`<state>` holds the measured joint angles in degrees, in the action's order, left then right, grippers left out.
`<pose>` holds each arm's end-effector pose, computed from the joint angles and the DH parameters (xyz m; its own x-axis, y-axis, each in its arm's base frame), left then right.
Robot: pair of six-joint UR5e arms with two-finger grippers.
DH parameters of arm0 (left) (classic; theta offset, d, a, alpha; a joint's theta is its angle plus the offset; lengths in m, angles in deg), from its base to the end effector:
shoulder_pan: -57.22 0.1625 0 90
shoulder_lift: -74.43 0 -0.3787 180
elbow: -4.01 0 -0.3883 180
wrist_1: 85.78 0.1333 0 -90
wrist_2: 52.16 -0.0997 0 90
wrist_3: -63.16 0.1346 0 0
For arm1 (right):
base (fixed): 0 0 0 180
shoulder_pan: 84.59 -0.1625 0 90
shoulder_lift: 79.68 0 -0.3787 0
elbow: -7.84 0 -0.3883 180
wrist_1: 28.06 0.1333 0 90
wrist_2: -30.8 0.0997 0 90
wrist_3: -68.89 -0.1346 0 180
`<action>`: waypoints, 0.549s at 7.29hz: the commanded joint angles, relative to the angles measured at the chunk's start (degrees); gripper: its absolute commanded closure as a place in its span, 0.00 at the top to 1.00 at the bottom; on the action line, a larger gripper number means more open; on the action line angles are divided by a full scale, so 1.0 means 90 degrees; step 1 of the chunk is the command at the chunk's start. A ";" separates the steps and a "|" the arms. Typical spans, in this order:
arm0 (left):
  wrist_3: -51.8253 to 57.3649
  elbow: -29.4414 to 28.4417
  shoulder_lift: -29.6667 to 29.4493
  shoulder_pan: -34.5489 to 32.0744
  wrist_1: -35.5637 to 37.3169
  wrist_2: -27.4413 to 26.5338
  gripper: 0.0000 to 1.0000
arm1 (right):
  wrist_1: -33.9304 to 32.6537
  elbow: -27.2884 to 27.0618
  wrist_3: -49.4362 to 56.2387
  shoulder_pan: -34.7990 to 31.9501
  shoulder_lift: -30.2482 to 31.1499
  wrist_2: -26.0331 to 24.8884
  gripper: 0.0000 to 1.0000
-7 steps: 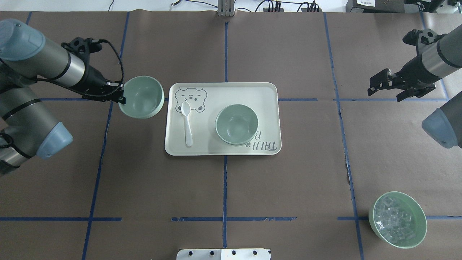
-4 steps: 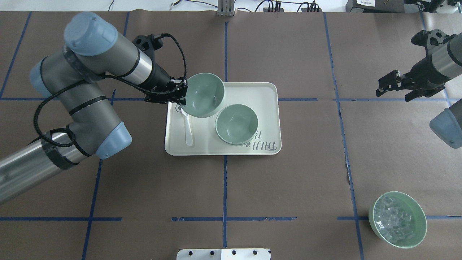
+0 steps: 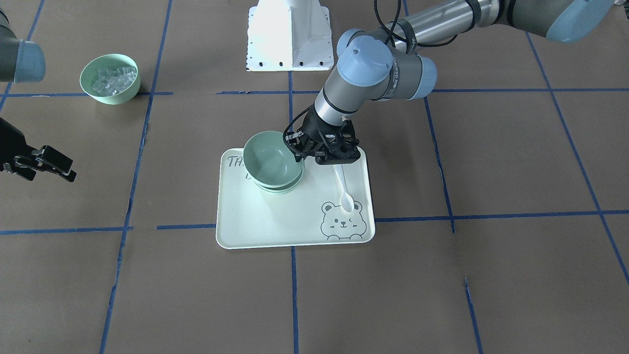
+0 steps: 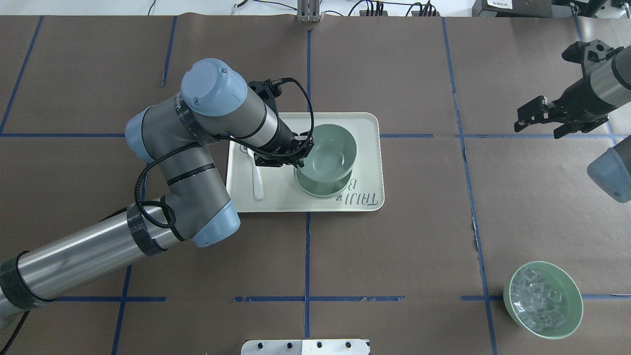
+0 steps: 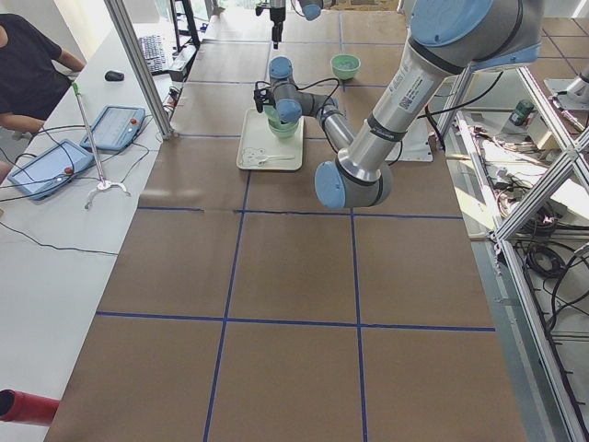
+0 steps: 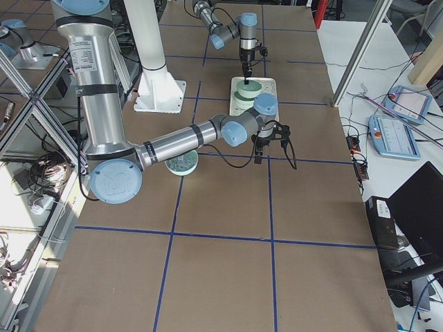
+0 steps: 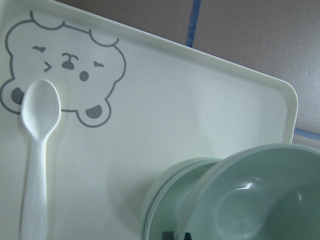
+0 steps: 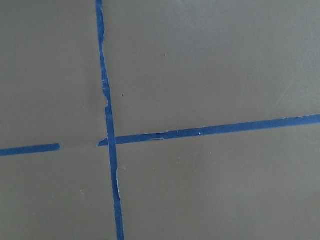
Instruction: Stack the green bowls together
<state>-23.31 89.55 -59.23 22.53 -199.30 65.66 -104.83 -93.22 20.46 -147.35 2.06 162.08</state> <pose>0.5468 -0.4642 0.1570 0.3861 -0.2011 -0.9003 0.1388 0.9775 -0.1588 -0.2164 -0.5176 0.4404 0.6242 0.1230 0.7715 -0.1223 0.9907 -0.0590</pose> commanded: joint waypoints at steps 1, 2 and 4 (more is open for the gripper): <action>-0.0011 -0.0022 0.0037 0.0037 0.0025 -0.0044 0.00 | 0.0004 -0.0002 0.0000 0.0000 0.0000 0.0003 1.00; -0.0011 -0.0031 0.0056 0.0047 0.0025 -0.0044 0.00 | -0.0006 -0.0011 0.0000 0.0000 0.0000 0.0003 1.00; -0.0011 -0.0041 0.0057 0.0056 0.0025 -0.0044 0.00 | -0.0006 -0.0031 0.0000 0.0000 0.0000 0.0013 1.00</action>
<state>-23.41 89.25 -58.77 22.98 -199.08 65.27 -104.87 -93.37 20.46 -147.35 2.06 162.14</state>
